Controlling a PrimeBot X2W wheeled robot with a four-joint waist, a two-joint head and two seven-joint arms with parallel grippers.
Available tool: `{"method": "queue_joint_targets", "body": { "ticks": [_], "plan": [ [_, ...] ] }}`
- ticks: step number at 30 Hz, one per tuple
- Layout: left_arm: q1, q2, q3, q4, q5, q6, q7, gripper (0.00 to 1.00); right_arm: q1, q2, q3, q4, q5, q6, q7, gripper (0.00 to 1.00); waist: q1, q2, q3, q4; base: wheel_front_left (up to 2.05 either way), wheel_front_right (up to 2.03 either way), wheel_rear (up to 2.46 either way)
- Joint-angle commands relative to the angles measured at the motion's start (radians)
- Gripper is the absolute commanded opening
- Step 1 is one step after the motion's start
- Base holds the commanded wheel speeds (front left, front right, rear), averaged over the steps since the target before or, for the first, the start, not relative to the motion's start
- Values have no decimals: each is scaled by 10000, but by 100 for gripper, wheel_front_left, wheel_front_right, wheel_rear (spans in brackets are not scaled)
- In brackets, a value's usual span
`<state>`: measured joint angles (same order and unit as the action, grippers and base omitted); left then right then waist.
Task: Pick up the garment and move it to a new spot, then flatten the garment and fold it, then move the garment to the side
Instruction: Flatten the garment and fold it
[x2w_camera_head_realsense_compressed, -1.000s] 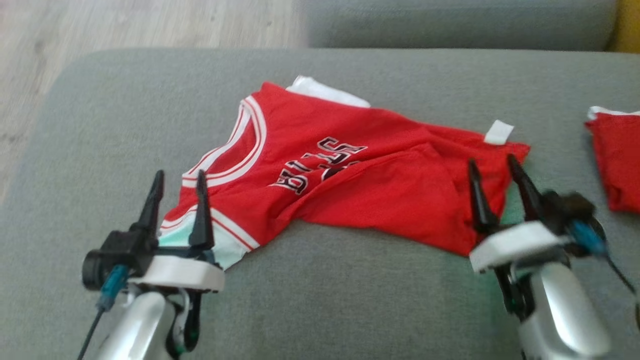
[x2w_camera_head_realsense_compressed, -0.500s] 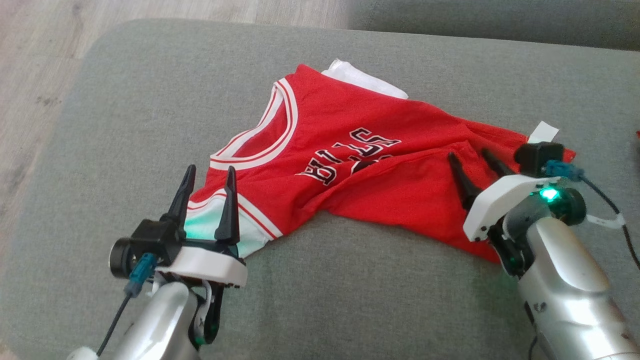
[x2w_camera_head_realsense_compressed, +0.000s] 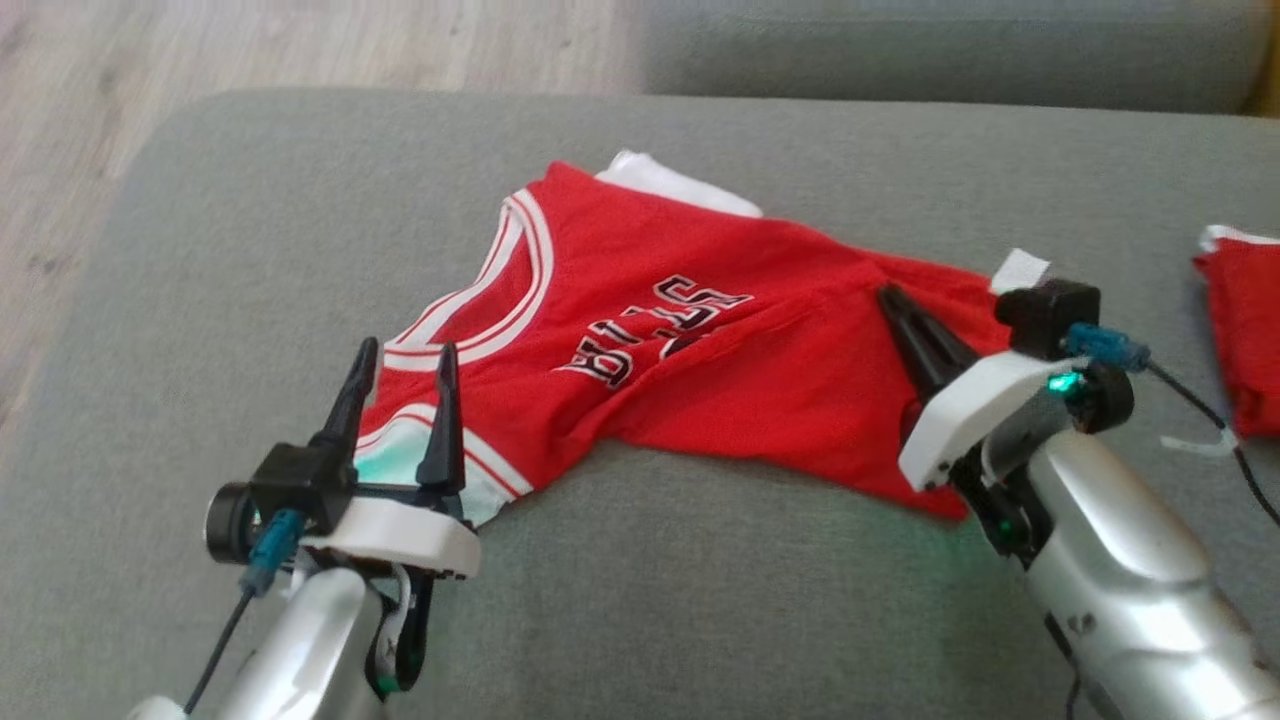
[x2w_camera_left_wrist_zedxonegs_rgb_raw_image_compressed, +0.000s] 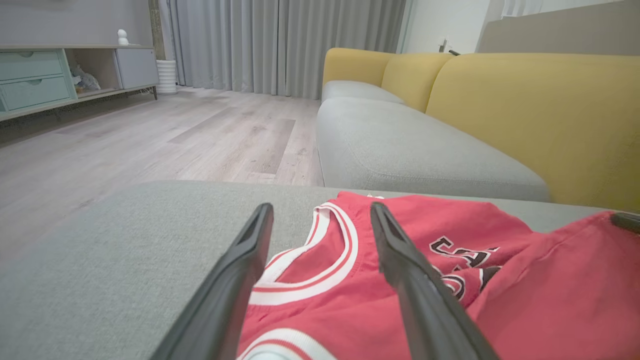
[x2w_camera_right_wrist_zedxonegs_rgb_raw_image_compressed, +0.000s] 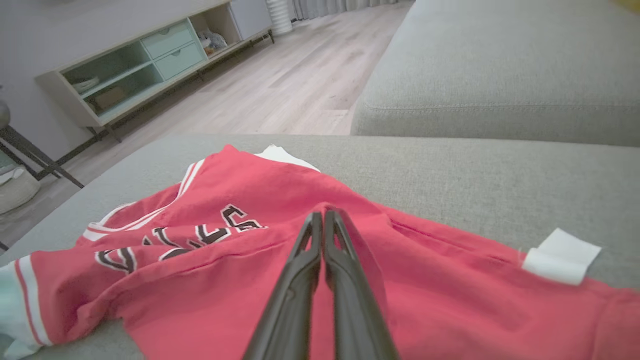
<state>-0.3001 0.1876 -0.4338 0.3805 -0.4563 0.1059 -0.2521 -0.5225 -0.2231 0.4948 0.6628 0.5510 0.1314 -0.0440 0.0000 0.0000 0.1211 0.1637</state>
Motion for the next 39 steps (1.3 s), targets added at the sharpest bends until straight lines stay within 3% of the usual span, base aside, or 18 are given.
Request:
{"method": "queue_joint_targets", "body": {
  "ticks": [1,7,16,29,30,31,39],
  "plan": [
    [-246,255,444,-272,111,52,-96,100,206,-100,302,-464,155,-7,-69,0,0,0,-294,-285,0,0,0],
    [88,357,643,-189,27,76,-96,100,1441,-865,1333,-2556,1237,-7,371,0,0,0,-1037,-996,0,0,0],
    [473,472,818,-174,-56,134,-97,100,3454,-2012,2383,-5629,2093,-7,2309,0,0,0,-1542,-1911,0,0,0],
    [450,423,828,-49,-68,60,-97,100,4960,-1633,2046,-7038,1921,-7,4075,0,0,0,-1498,-2062,0,0,0],
    [440,428,821,-28,-68,52,-97,100,5019,-1579,1913,-7099,1839,-7,4120,14,0,0,-1493,-2071,0,0,0],
    [423,433,811,-8,-70,40,-97,100,5052,-1517,1727,-7146,1715,-7,4106,100,0,0,-1488,-2080,0,0,0],
    [263,425,751,33,-101,22,-87,100,4743,-969,17,-7495,944,-7,3591,100,0,0,-1400,-2057,0,0,0]
  ]
}}
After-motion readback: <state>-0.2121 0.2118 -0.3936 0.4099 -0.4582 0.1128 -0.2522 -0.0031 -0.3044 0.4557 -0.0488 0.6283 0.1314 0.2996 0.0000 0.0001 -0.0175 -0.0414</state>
